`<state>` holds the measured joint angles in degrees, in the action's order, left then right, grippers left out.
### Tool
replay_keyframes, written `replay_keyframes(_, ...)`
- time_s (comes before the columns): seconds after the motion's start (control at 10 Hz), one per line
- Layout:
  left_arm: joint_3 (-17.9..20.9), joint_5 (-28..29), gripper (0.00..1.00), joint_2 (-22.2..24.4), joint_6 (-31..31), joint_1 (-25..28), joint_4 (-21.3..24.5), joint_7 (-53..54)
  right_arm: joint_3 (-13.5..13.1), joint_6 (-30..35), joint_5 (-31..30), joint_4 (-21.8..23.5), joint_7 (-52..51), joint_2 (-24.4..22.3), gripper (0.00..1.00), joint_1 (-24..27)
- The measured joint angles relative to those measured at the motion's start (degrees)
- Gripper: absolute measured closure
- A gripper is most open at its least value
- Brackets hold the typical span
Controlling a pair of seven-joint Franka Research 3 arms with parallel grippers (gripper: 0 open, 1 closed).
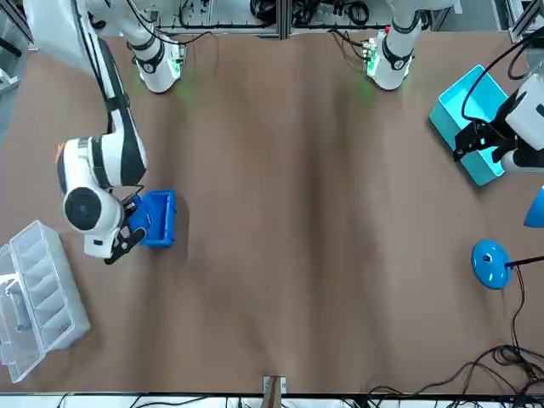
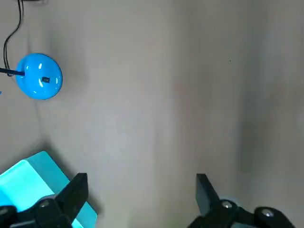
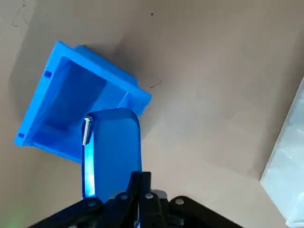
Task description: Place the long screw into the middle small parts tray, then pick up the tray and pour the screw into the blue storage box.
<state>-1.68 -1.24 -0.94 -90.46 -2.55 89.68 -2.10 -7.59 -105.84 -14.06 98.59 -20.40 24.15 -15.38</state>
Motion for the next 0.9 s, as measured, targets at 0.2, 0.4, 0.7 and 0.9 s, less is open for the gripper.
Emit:
replay_keyframes(0.2, 0.0, 0.0, 0.00, 0.0, 0.0, 0.0, 0.0, 0.0, 0.0, 0.0, -2.1, 0.1, 5.0, 0.0, 0.97, -1.4)
replay_keyframes(0.4, 0.0, 0.0, 0.00, -0.3, 0.0, 0.0, 0.0, 0.0, 0.0, 0.0, -6.2, 0.1, 7.6, 0.0, 0.97, -2.1)
replay_keyframes(0.7, 0.0, 0.0, 0.00, -0.5, 0.0, 0.0, 0.0, 0.0, 0.0, 1.9, -10.9, 0.2, 13.7, 0.0, 0.97, -5.0)
replay_keyframes(0.9, 0.0, -0.1, 0.00, -0.5, 0.0, 0.0, 0.0, 0.0, 0.0, 3.1, -11.5, 0.3, 18.5, 0.0, 0.97, -7.1)
